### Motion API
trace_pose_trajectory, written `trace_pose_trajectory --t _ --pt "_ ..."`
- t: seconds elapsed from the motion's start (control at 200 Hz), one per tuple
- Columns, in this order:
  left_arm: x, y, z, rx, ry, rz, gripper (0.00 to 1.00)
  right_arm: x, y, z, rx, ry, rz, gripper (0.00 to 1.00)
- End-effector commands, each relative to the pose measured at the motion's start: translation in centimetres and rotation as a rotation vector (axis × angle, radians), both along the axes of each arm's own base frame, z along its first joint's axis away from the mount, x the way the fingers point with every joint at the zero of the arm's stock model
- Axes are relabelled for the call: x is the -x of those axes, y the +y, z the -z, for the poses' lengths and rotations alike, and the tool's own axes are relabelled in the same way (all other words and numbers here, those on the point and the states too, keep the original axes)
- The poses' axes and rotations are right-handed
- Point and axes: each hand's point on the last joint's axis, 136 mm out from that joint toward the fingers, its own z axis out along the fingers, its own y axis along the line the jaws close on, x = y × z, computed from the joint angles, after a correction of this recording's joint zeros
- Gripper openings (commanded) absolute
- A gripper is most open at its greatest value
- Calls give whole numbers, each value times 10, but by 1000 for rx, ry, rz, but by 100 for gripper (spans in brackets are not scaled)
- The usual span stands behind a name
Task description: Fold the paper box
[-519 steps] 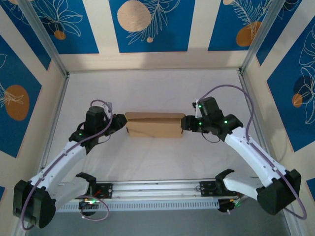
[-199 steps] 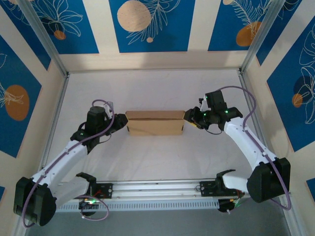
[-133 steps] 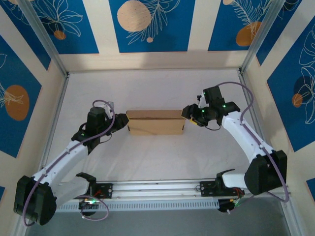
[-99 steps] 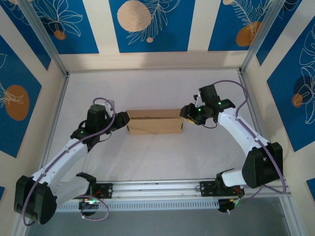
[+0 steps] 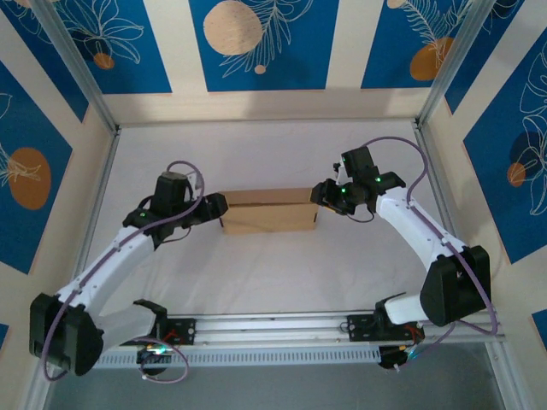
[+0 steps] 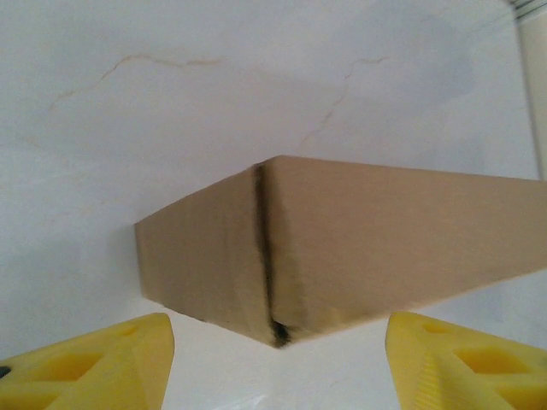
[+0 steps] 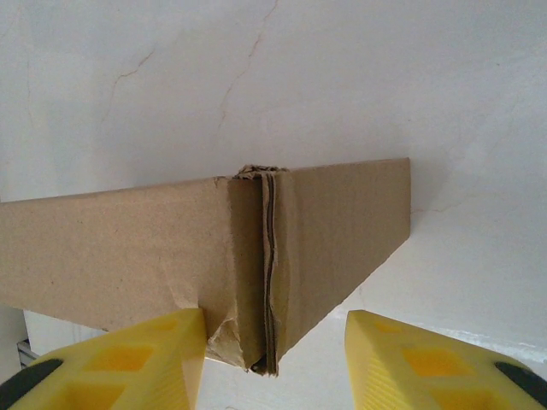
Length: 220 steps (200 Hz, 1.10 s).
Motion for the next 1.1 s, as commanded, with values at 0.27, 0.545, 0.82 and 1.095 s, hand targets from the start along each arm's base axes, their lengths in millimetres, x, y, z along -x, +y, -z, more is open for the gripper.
trace_pose_trajectory --t 0.27,0.545,0.82,1.095 --pt "-8 4 34 106 50 -56 50 19 -13 27 88 90 2 46" --pt "-16 3 -34 179 -123 -15 57 18 -11 27 88 90 -14 45" --pt "-47 13 -41 268 -98 -59 56 18 -8 26 82 87 -28 45" --pt "-57 6 -29 301 -76 -38 56 17 -8 25 92 85 -41 45"
